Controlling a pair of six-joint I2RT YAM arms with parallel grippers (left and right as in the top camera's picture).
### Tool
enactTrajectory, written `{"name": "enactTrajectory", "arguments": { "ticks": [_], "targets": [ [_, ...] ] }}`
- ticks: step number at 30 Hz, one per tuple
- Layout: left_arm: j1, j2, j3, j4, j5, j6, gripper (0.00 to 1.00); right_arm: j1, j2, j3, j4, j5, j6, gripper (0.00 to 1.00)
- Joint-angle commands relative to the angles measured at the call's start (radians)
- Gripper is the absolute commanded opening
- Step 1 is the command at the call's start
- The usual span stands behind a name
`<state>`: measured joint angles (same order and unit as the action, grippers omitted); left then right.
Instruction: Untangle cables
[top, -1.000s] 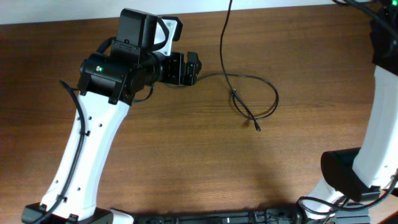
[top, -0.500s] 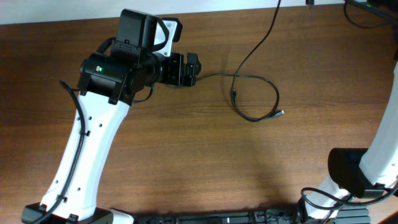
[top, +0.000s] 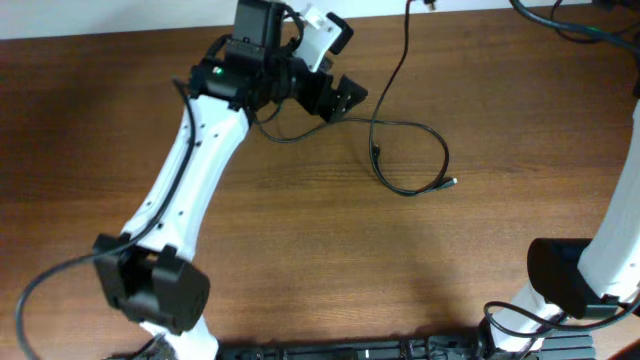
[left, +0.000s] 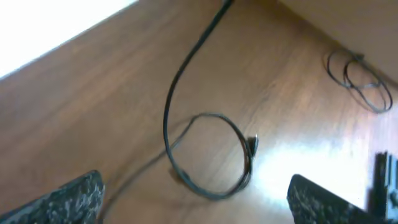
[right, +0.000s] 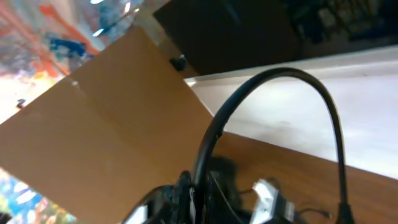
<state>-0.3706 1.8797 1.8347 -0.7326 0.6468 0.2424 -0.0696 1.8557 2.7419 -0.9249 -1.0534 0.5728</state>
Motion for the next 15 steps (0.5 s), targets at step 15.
{"name": "enactTrajectory", "arguments": {
  "ticks": [15],
  "targets": [
    [-0.125, 0.11, 0.012, 0.545, 0.201, 0.032, 0.95, -0.005, -0.013, 0.012, 0.029, -0.122, 0.072, 0.04]
  ]
}}
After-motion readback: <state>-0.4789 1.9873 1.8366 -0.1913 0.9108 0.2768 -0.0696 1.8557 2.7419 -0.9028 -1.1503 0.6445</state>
